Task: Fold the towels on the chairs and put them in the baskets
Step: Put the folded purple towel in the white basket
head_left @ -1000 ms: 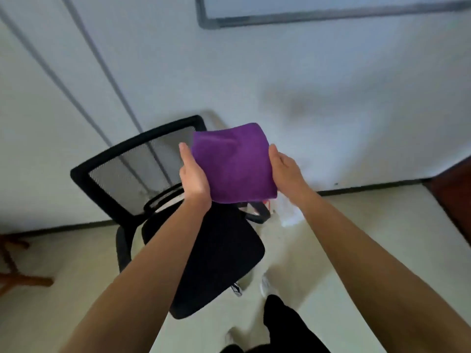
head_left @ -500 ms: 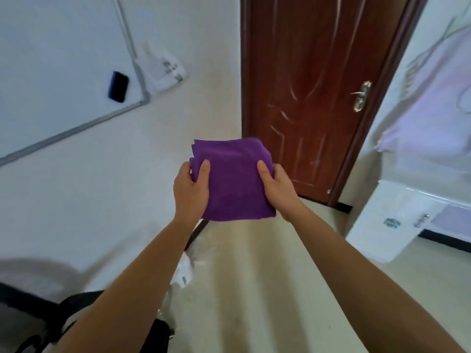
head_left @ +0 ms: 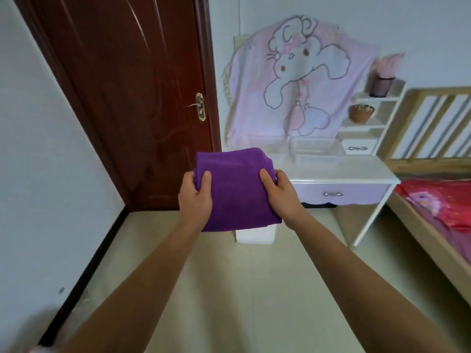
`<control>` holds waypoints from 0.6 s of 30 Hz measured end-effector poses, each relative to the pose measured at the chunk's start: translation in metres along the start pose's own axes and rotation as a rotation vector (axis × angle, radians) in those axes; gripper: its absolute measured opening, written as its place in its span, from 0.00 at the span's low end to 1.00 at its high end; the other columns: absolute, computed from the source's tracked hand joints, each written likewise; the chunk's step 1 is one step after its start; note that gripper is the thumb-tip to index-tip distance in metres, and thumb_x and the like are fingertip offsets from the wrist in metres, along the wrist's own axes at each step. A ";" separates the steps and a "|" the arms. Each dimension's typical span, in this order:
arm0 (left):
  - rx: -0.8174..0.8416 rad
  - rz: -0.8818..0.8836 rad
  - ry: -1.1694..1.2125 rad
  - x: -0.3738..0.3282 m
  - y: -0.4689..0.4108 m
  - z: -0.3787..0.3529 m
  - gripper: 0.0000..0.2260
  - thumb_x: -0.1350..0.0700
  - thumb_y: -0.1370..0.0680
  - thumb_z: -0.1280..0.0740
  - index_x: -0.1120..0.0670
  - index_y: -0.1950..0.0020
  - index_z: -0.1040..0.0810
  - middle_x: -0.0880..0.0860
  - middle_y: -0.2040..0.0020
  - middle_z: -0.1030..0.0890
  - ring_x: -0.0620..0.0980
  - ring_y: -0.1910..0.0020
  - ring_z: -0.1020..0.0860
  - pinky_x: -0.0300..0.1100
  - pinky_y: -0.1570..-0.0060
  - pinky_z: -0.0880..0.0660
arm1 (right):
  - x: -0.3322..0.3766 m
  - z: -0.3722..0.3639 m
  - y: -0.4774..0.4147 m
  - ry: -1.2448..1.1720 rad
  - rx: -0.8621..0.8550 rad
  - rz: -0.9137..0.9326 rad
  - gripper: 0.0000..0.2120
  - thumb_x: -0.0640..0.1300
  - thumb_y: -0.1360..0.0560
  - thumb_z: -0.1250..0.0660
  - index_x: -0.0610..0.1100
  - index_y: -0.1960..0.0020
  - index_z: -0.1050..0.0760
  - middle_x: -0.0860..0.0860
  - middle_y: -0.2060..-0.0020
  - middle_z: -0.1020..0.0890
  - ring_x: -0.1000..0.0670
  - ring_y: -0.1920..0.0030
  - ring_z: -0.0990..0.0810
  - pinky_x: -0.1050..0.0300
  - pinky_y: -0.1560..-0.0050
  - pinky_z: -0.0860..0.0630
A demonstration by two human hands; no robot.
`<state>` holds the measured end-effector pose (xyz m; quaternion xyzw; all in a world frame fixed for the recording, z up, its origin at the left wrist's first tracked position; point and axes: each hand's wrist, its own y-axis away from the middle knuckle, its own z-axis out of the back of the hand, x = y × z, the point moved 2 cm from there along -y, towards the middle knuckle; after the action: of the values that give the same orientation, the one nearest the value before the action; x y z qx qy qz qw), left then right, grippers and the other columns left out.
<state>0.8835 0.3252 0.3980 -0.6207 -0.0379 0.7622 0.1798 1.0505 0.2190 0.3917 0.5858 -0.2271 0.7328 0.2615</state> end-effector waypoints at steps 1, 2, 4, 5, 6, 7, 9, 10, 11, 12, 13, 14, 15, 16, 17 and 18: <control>0.029 0.023 0.020 -0.002 -0.001 -0.028 0.08 0.50 0.18 0.38 0.54 0.47 0.27 0.45 0.57 0.23 0.38 0.59 0.25 0.29 0.63 0.31 | -0.008 0.023 -0.011 -0.001 -0.021 -0.025 0.21 0.62 0.19 0.41 0.46 0.39 0.29 0.52 0.48 0.20 0.54 0.50 0.21 0.60 0.57 0.27; 0.055 0.042 0.037 -0.005 -0.003 -0.052 0.08 0.49 0.18 0.38 0.54 0.47 0.27 0.46 0.56 0.23 0.39 0.58 0.24 0.32 0.63 0.30 | -0.016 0.043 -0.022 -0.002 -0.039 -0.052 0.21 0.62 0.20 0.41 0.46 0.40 0.28 0.52 0.48 0.20 0.53 0.49 0.20 0.60 0.57 0.26; 0.100 0.065 0.050 -0.009 -0.011 -0.092 0.09 0.49 0.18 0.38 0.53 0.47 0.26 0.45 0.55 0.22 0.40 0.58 0.23 0.34 0.63 0.30 | -0.028 0.073 -0.042 -0.001 -0.063 -0.082 0.21 0.63 0.20 0.40 0.46 0.41 0.27 0.51 0.48 0.19 0.52 0.49 0.20 0.59 0.55 0.25; 0.118 0.071 0.054 -0.009 -0.019 -0.113 0.09 0.48 0.18 0.38 0.53 0.46 0.26 0.45 0.55 0.22 0.41 0.57 0.23 0.33 0.63 0.30 | -0.035 0.086 -0.057 -0.005 -0.068 -0.091 0.21 0.63 0.20 0.39 0.46 0.41 0.27 0.51 0.49 0.19 0.52 0.49 0.20 0.58 0.54 0.25; 0.126 0.069 0.052 -0.009 -0.027 -0.130 0.09 0.48 0.18 0.38 0.53 0.46 0.26 0.45 0.55 0.22 0.41 0.57 0.23 0.34 0.62 0.30 | -0.040 0.096 -0.069 -0.010 -0.076 -0.104 0.20 0.63 0.20 0.39 0.46 0.42 0.27 0.52 0.50 0.19 0.52 0.50 0.20 0.58 0.54 0.25; 0.134 0.069 0.048 -0.006 -0.035 -0.145 0.10 0.48 0.18 0.38 0.54 0.45 0.26 0.45 0.54 0.22 0.41 0.56 0.23 0.34 0.62 0.29 | -0.046 0.105 -0.082 -0.014 -0.083 -0.116 0.20 0.62 0.20 0.39 0.46 0.43 0.26 0.52 0.51 0.19 0.52 0.51 0.20 0.58 0.54 0.25; 0.158 0.078 0.041 0.002 -0.055 -0.181 0.11 0.47 0.18 0.38 0.54 0.44 0.26 0.46 0.54 0.22 0.43 0.55 0.22 0.37 0.59 0.27 | -0.059 0.121 -0.112 -0.023 -0.105 -0.131 0.20 0.62 0.20 0.39 0.46 0.43 0.26 0.52 0.52 0.19 0.52 0.52 0.20 0.58 0.54 0.25; 0.171 0.084 0.043 0.008 -0.065 -0.200 0.11 0.47 0.18 0.38 0.54 0.44 0.26 0.46 0.53 0.22 0.44 0.54 0.22 0.39 0.57 0.25 | -0.067 0.128 -0.127 -0.021 -0.116 -0.136 0.20 0.62 0.20 0.39 0.46 0.43 0.26 0.52 0.51 0.19 0.52 0.52 0.20 0.58 0.54 0.25; 0.188 0.095 0.049 0.015 -0.077 -0.218 0.12 0.46 0.18 0.39 0.54 0.43 0.26 0.47 0.52 0.21 0.45 0.53 0.21 0.42 0.55 0.24 | -0.075 0.134 -0.144 -0.019 -0.126 -0.145 0.20 0.62 0.20 0.39 0.45 0.43 0.27 0.52 0.51 0.19 0.52 0.52 0.20 0.58 0.55 0.26; 0.207 0.107 0.058 0.021 -0.089 -0.236 0.12 0.46 0.18 0.39 0.53 0.43 0.26 0.48 0.51 0.21 0.47 0.52 0.21 0.44 0.53 0.22 | -0.082 0.141 -0.160 -0.007 -0.137 -0.157 0.20 0.62 0.20 0.40 0.45 0.43 0.27 0.52 0.52 0.20 0.52 0.52 0.21 0.59 0.56 0.26; 0.230 0.118 0.072 0.026 -0.102 -0.254 0.12 0.45 0.18 0.39 0.52 0.43 0.26 0.48 0.50 0.20 0.47 0.51 0.20 0.46 0.52 0.21 | -0.088 0.148 -0.178 0.007 -0.148 -0.164 0.21 0.62 0.20 0.40 0.45 0.43 0.27 0.52 0.52 0.20 0.53 0.53 0.21 0.59 0.57 0.27; 0.256 0.131 0.087 0.031 -0.115 -0.271 0.12 0.45 0.18 0.39 0.51 0.43 0.26 0.48 0.49 0.20 0.48 0.51 0.20 0.47 0.52 0.21 | -0.093 0.154 -0.195 0.023 -0.163 -0.172 0.20 0.62 0.20 0.40 0.45 0.44 0.27 0.51 0.52 0.20 0.53 0.53 0.21 0.59 0.57 0.26; 0.288 0.144 0.107 0.037 -0.135 -0.295 0.11 0.44 0.18 0.39 0.51 0.44 0.26 0.48 0.49 0.20 0.48 0.51 0.20 0.48 0.51 0.20 | -0.098 0.163 -0.221 0.037 -0.181 -0.177 0.20 0.62 0.20 0.40 0.45 0.44 0.27 0.51 0.51 0.20 0.52 0.53 0.20 0.58 0.56 0.25; 0.324 0.161 0.124 0.040 -0.151 -0.314 0.11 0.44 0.19 0.38 0.50 0.44 0.26 0.48 0.49 0.20 0.49 0.51 0.19 0.49 0.51 0.20 | -0.103 0.170 -0.243 0.042 -0.196 -0.183 0.20 0.62 0.20 0.40 0.45 0.44 0.26 0.51 0.51 0.19 0.51 0.52 0.20 0.56 0.54 0.23; 0.358 0.179 0.124 0.042 -0.167 -0.331 0.10 0.44 0.19 0.38 0.50 0.45 0.26 0.49 0.49 0.19 0.49 0.50 0.19 0.50 0.50 0.19 | -0.106 0.178 -0.262 0.050 -0.213 -0.194 0.21 0.63 0.20 0.39 0.45 0.44 0.26 0.50 0.50 0.19 0.50 0.50 0.20 0.54 0.51 0.22; 0.393 0.195 0.118 0.045 -0.190 -0.352 0.10 0.44 0.19 0.37 0.50 0.47 0.26 0.49 0.49 0.19 0.50 0.50 0.19 0.51 0.50 0.19 | -0.109 0.186 -0.288 0.060 -0.230 -0.215 0.21 0.63 0.20 0.40 0.45 0.44 0.26 0.50 0.49 0.19 0.49 0.49 0.19 0.53 0.50 0.22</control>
<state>1.2573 0.4581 0.3298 -0.6181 0.1820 0.7310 0.2247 1.3941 0.3064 0.3324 0.5507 -0.2374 0.6869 0.4105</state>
